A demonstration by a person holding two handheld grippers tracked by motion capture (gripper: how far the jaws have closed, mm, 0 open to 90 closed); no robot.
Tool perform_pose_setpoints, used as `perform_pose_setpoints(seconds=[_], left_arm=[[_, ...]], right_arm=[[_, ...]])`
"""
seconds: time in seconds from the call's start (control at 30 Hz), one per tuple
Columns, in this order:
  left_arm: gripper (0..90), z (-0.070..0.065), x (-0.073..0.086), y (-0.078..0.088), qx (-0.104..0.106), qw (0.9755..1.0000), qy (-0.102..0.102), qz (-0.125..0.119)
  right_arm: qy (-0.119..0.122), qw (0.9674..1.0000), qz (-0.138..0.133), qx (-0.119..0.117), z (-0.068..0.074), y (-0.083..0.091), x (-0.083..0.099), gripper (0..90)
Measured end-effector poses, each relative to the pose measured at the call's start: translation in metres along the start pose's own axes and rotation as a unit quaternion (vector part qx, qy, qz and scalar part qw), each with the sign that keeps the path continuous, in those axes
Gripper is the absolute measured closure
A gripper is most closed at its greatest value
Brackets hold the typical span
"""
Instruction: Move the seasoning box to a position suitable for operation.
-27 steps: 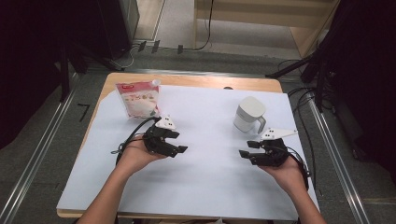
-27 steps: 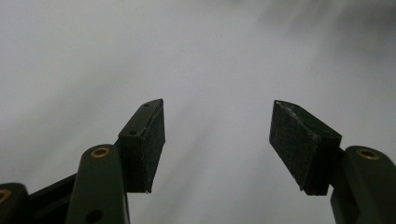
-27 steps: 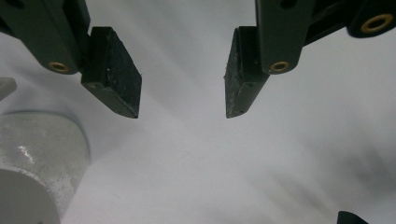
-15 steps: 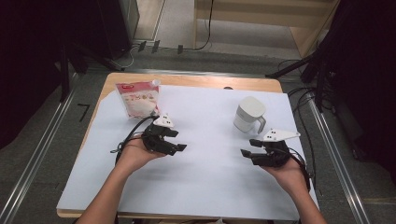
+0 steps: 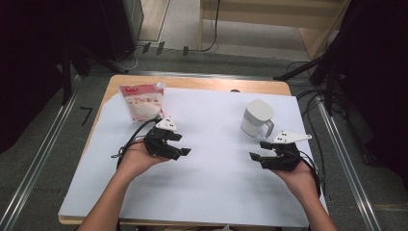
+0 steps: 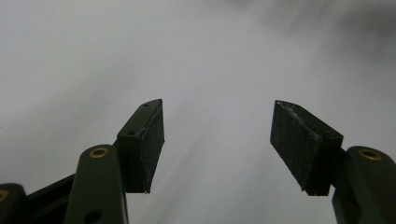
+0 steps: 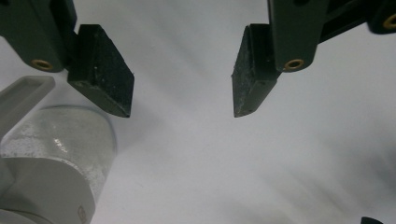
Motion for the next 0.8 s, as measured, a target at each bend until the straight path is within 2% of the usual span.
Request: perform_pose_setpoints(seconds=[0.13,0.17,0.33,0.47,0.5,0.63,0.8], left_arm=[[35.9,0.000,-0.001,0.001,-0.001,1.0000,0.000,0.000],[35.6,0.001,-0.002,0.001,-0.001,0.9999,0.016,-0.003],[36.2,-0.001,-0.002,0.003,0.006,0.9999,0.008,-0.005],[36.1,-0.002,-0.004,0.005,0.006,1.0000,0.004,-0.005],[36.1,-0.002,-0.004,0.005,0.006,0.9999,0.004,-0.009],[36.3,-0.002,-0.005,0.006,0.007,0.9999,0.006,-0.006],[36.3,-0.003,-0.006,0.006,0.006,0.9999,0.006,-0.006]], right_arm=[[-0.004,0.9999,-0.007,0.009,-0.001,0.001,-0.002,32.9],[-0.017,0.9997,-0.011,0.012,-0.003,0.001,-0.004,30.6],[-0.011,0.9999,-0.006,0.009,-0.004,0.002,-0.006,28.8],[-0.032,0.9994,-0.010,0.006,-0.011,0.007,-0.006,26.3],[-0.033,0.9993,-0.018,0.006,-0.014,0.009,-0.008,21.3],[-0.045,0.9986,-0.025,0.013,-0.019,0.013,-0.013,16.9],[-0.049,0.9983,-0.028,0.018,-0.024,0.015,-0.026,15.5]])
Point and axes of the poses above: each handheld gripper's, and its own axes: y roughly backward along the jaws, x roughly out of its underside, z roughly to its left, the point moved 1 cm from there along -y, roughly forward along the jaws, and after that the axes turned 13 degrees about -z, right-handed, at the moved point
